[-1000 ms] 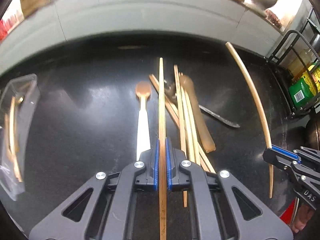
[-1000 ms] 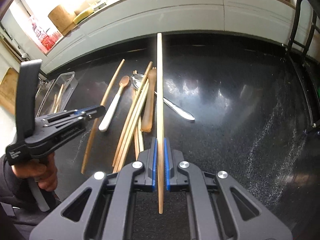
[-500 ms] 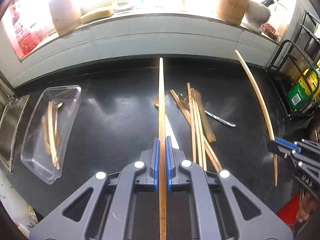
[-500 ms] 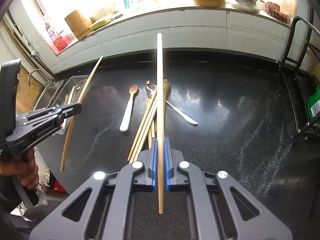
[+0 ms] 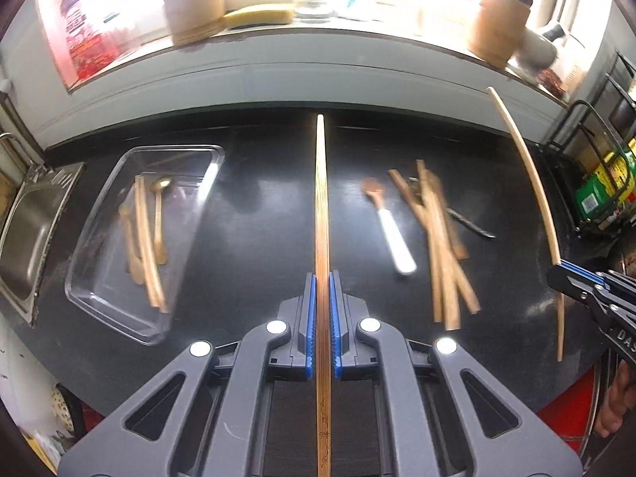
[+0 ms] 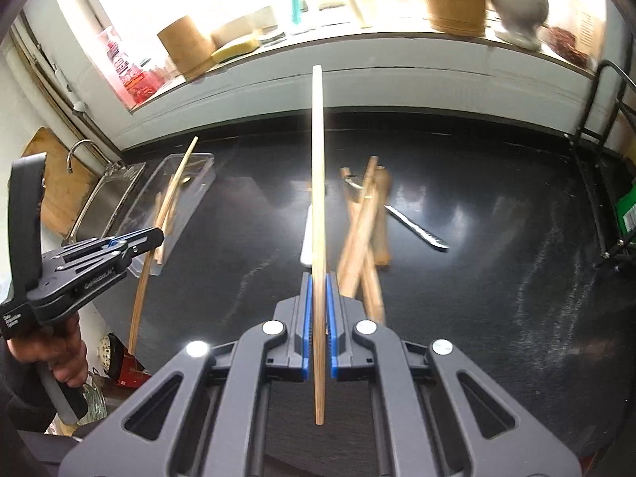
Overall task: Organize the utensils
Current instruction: 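Carry both chopsticks over the clear tray, then open both tools to drop the chopsticks into the tray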
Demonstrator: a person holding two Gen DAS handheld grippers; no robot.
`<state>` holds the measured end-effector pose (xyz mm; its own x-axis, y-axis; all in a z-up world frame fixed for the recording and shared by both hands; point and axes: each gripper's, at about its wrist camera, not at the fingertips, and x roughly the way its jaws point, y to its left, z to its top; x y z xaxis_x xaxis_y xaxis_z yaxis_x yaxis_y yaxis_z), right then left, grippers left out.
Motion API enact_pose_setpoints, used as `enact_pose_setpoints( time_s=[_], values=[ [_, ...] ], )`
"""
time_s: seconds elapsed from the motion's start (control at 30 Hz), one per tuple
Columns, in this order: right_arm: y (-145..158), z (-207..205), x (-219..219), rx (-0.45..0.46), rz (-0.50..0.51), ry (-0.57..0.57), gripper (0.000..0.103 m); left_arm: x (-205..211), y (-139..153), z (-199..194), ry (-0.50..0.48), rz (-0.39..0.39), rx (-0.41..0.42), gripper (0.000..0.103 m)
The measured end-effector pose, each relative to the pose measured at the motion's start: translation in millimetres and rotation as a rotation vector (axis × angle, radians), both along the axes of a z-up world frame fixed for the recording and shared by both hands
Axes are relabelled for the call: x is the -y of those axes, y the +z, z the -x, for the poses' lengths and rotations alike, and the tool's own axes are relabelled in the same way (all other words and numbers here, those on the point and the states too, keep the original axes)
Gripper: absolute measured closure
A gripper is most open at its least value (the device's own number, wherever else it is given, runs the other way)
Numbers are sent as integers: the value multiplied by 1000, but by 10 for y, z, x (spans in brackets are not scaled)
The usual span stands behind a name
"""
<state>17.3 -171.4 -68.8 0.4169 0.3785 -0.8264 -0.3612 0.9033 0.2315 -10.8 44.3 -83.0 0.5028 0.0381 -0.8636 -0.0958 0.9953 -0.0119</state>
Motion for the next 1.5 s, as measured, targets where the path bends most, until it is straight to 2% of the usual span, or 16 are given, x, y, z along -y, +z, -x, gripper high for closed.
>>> enact_pose_setpoints(
  time_s=[0.17, 0.5, 0.63, 0.8, 1.1, 1.3, 1.43, 1.47, 1.5],
  values=[
    [31, -4, -548, 4, -8, 36, 96, -507, 46, -10, 30, -20, 5, 97],
    [17, -167, -1996, 2, -29, 210, 96, -1724, 107, -24, 165, -45, 26, 97],
    [-68, -271, -2605, -36, -58, 272, 96, -2169, 69, -18, 220, -40, 25, 97],
    [-312, -449, -3180, -130, -91, 302, 96, -2573, -131, -80, 267, 20, -6, 97],
    [-895, -719, -3607, -319, -51, 294, 96, -2935, -578, -336, 282, 159, -70, 97],
    [-1086, -837, -3672, -356, -32, 285, 96, -3039, -831, -525, 279, 228, -106, 97],
    [-1133, -904, -3674, -371, -19, 289, 95, -3126, -867, -589, 279, 280, -100, 96],
    [-1125, -929, -3665, -370, -8, 286, 79, -3153, -866, -599, 280, 290, -100, 89],
    [-1081, -957, -3650, -347, 7, 276, 37, -3180, -859, -603, 284, 293, -104, 66]
  ],
)
